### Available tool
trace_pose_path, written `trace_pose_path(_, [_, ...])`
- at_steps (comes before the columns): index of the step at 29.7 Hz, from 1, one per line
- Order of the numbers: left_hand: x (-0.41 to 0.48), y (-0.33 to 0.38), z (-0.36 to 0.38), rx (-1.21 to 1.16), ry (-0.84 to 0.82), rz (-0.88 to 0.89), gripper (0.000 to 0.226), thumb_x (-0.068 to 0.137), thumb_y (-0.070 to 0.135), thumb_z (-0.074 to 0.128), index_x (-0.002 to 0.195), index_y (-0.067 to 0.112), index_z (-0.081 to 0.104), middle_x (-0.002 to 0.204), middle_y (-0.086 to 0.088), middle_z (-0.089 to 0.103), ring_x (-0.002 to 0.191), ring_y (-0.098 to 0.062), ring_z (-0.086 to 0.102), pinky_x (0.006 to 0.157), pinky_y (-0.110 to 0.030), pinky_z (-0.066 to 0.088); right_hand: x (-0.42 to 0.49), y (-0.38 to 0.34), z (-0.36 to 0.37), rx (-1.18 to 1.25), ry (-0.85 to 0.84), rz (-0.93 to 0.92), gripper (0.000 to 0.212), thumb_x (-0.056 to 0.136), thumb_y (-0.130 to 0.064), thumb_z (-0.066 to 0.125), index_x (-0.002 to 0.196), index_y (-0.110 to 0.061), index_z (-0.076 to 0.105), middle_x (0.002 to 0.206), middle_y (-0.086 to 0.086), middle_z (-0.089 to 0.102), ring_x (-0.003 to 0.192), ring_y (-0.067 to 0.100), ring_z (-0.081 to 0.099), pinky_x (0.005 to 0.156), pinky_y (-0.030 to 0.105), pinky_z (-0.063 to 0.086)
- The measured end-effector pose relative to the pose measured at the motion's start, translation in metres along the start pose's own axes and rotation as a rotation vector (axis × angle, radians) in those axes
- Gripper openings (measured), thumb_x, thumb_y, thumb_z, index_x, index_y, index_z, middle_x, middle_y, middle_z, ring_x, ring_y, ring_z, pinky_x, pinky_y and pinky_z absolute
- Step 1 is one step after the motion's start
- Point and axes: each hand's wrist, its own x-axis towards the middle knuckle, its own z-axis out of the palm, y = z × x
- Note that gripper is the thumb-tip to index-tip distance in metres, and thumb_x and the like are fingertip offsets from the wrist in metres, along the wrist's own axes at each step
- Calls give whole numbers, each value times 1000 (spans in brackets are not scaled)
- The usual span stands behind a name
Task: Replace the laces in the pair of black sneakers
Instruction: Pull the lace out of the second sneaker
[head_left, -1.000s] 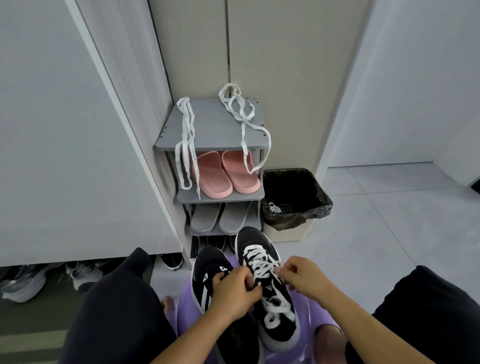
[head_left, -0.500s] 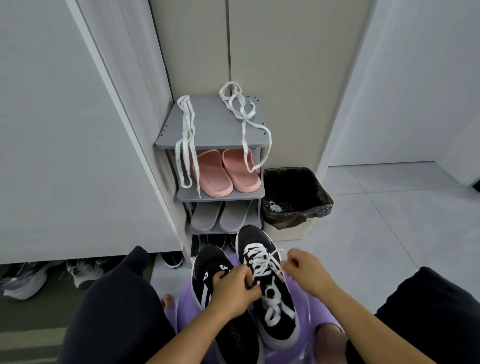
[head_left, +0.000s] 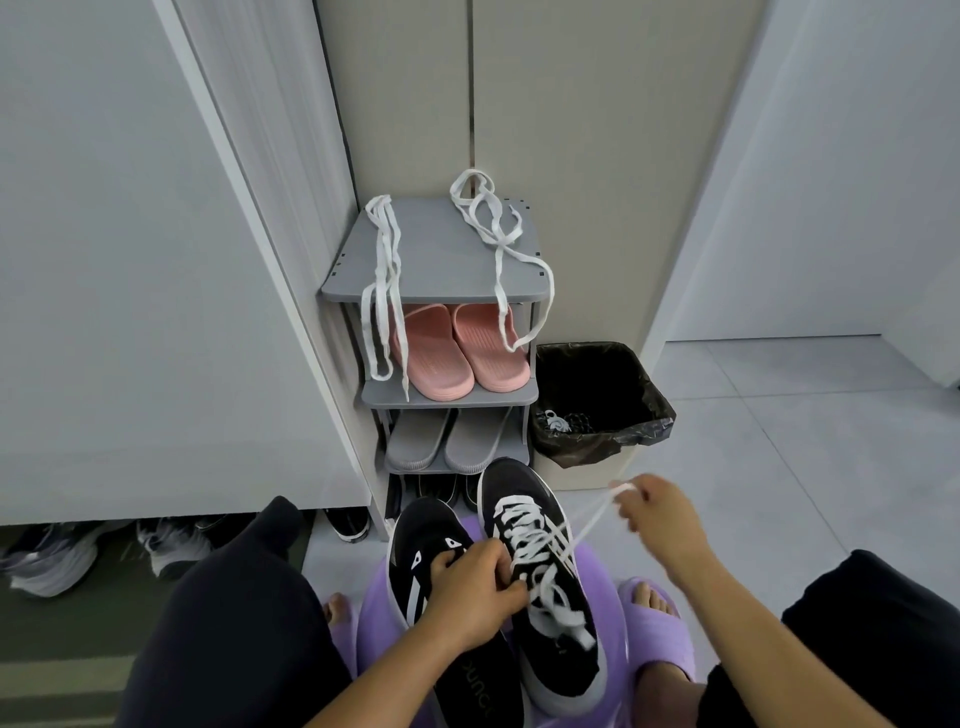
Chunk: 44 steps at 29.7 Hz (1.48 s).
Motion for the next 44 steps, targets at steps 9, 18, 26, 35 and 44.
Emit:
trace_pose_path(9, [0, 2, -2, 9, -4, 4, 33, 86, 38, 56, 67, 31, 30, 74, 13, 44, 66, 6, 40, 106, -29, 21, -27, 5, 28, 247, -521, 214, 19, 85, -17, 67, 70, -11, 56, 55, 0, 52, 47, 7, 43, 50, 17, 35])
trace_pose_path(18, [-5, 6, -7, -29, -8, -11, 32, 86, 36, 57, 67, 30, 32, 70, 13, 43, 67, 5, 39, 104, -28, 24, -4, 2, 1, 461, -181, 247, 22, 92, -17, 57, 73, -6, 56, 60, 6, 56, 53, 14, 47, 48, 19, 40])
trace_pose_path(26, [-4, 6, -5, -27, -12, -12, 32, 85, 32, 57, 67, 30, 31, 69, 12, 42, 64, 3, 39, 104, -29, 26, -13, 3, 23, 310, -106, 71, 28, 89, -9, 60, 63, -6, 50, 54, 5, 50, 43, 8, 44, 45, 16, 38])
trace_pose_path(35, [-4, 4, -6, -33, 3, -5, 33, 85, 32, 58, 66, 29, 31, 67, 11, 42, 64, 3, 40, 102, -29, 28, -21, 4, 28, 341, -508, 221, 21, 87, -25, 64, 78, -8, 57, 72, 6, 54, 61, 13, 51, 57, 22, 46])
trace_pose_path(44, [-2, 3, -4, -40, -1, -8, 32, 85, 34, 58, 67, 30, 32, 69, 12, 44, 65, 3, 42, 106, -29, 25, -18, 0, 22, 255, -567, 135, 8, 82, -4, 67, 83, -7, 60, 64, 2, 58, 54, 5, 56, 54, 17, 48])
